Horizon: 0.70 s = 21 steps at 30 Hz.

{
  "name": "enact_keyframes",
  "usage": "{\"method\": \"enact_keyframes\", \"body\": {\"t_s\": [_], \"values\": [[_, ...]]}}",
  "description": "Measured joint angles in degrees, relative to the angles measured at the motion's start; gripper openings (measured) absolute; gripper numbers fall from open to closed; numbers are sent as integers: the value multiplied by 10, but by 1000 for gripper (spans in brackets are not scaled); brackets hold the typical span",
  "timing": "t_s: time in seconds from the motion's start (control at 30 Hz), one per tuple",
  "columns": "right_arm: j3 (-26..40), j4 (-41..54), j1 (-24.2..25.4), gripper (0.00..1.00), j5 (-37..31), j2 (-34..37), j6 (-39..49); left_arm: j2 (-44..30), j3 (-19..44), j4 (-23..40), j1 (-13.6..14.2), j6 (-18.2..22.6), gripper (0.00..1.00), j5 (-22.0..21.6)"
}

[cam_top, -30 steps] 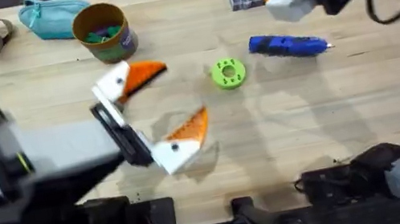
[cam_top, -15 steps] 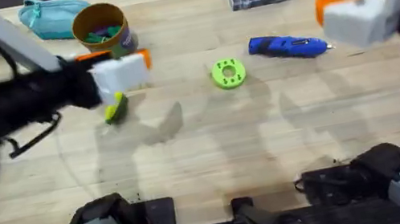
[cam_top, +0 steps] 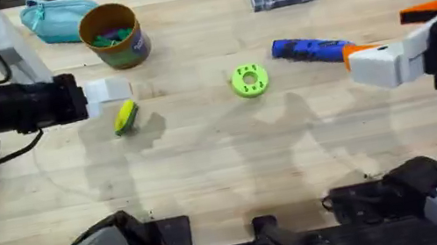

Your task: Pick up the gripper from the table and insert it into the empty holder that is missing its gripper. Then pick up a screw, insert it into the mounting hole, and use the screwdriver to tighten it. Finally, clean up the table by picking up the vegetable and placing it into the bucket.

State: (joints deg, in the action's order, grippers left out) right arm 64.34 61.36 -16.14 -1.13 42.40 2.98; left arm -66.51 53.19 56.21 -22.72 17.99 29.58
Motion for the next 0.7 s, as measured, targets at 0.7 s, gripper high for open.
{"method": "enact_keyframes", "body": {"t_s": [0.7], "values": [[0,0,0,992,0,1,0,-157,1,-21,114,7,986,-164]]}}
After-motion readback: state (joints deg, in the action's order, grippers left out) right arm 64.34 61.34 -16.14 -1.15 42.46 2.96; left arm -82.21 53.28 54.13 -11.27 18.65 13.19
